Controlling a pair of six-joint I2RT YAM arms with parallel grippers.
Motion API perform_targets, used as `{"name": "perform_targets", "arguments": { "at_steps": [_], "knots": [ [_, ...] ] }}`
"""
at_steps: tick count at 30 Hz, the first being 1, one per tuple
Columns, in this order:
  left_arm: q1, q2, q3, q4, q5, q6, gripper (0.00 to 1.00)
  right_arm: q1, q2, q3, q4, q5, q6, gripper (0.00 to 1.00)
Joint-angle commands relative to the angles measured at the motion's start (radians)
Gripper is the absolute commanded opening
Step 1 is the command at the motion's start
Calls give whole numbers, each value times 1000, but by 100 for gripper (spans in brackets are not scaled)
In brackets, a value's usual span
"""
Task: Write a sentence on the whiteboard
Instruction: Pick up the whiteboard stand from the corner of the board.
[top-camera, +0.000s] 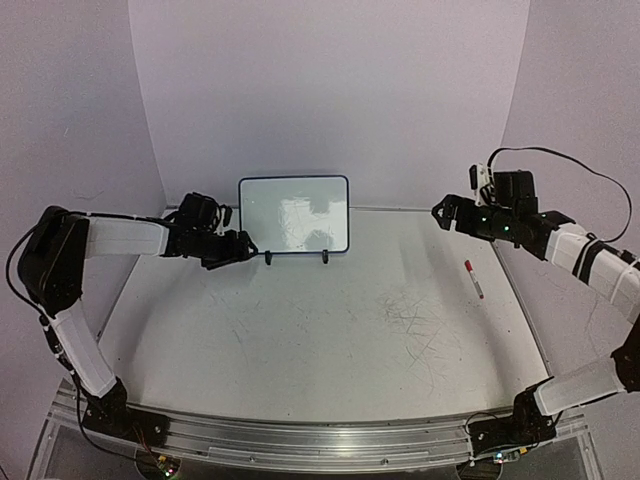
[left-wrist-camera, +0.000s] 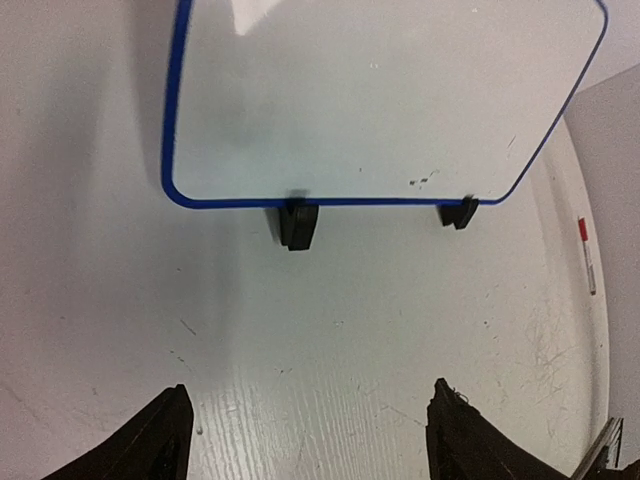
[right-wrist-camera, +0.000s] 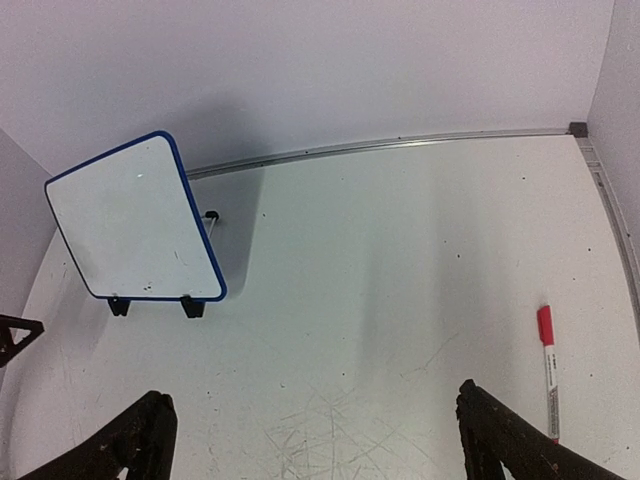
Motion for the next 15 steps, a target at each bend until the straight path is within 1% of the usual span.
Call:
{"name": "perform_targets", "arguments": {
  "at_steps": [1, 3, 8, 15],
  "knots": [
    [-56, 128, 138, 10, -82, 49, 79, 6, -48, -43, 28, -18, 32, 98],
    [-69, 182, 170, 9, -115, 65, 77, 7, -63, -57, 28, -16, 38, 98],
    [-80, 286, 232, 8, -168, 86, 74, 7, -104, -81, 29, 2, 44, 98],
    [-113, 393, 318, 8, -211, 100, 68, 8, -100, -88, 29, -10, 66, 98]
  ]
}}
